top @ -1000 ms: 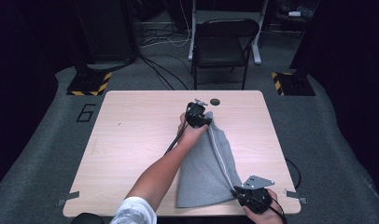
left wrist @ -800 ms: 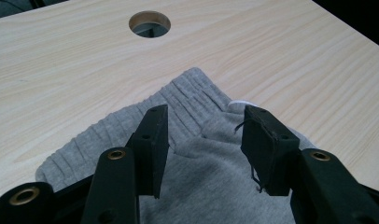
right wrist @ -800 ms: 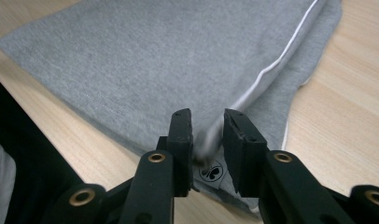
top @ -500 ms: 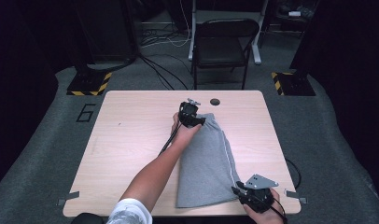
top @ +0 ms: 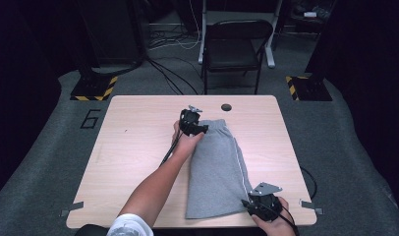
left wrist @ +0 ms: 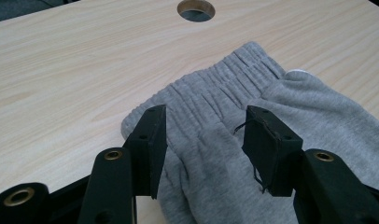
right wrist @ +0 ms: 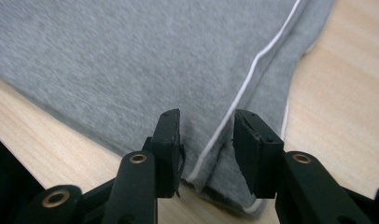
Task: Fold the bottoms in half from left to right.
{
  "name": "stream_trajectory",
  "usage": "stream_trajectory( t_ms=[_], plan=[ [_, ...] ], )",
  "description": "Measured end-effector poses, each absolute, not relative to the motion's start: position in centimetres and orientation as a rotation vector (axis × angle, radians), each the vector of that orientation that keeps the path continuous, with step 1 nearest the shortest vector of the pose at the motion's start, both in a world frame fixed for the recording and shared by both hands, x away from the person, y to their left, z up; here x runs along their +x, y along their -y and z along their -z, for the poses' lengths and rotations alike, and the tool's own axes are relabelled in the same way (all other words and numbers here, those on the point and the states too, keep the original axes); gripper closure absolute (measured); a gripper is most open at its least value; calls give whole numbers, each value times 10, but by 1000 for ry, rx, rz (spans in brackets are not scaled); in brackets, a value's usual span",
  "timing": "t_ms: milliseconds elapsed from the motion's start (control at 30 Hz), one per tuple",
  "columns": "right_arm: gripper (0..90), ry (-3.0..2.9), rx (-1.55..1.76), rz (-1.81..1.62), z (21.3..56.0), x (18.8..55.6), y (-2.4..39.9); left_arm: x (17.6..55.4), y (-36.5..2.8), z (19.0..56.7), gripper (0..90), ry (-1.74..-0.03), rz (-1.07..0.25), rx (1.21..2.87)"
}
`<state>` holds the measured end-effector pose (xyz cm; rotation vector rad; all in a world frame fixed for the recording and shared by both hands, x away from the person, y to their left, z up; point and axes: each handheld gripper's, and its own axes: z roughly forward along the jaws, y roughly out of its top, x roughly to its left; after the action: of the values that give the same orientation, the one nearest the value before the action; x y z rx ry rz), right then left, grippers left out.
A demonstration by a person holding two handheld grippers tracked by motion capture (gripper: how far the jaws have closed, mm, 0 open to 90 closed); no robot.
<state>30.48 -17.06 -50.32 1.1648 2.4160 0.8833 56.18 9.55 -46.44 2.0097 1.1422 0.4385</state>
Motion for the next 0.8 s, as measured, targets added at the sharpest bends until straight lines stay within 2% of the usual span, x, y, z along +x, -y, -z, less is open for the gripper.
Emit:
stream_trajectory(
  t_ms=[133, 233, 333, 800],
  plan=[
    [682, -2437, 1205, -909, 506, 307, 172, 563, -98, 466, 497, -1151, -435, 1999],
    [785, -2442, 1210, -907, 504, 307, 174, 563, -100, 465, 497, -1158, -435, 2000],
    [829, -2452, 1197, -921, 501, 307, 175, 562, -100, 465, 496, -1156, -435, 1996],
    [839, -2340, 1143, -1042, 483, 299, 178, 563, -107, 464, 485, -1155, -427, 2008]
  ],
)
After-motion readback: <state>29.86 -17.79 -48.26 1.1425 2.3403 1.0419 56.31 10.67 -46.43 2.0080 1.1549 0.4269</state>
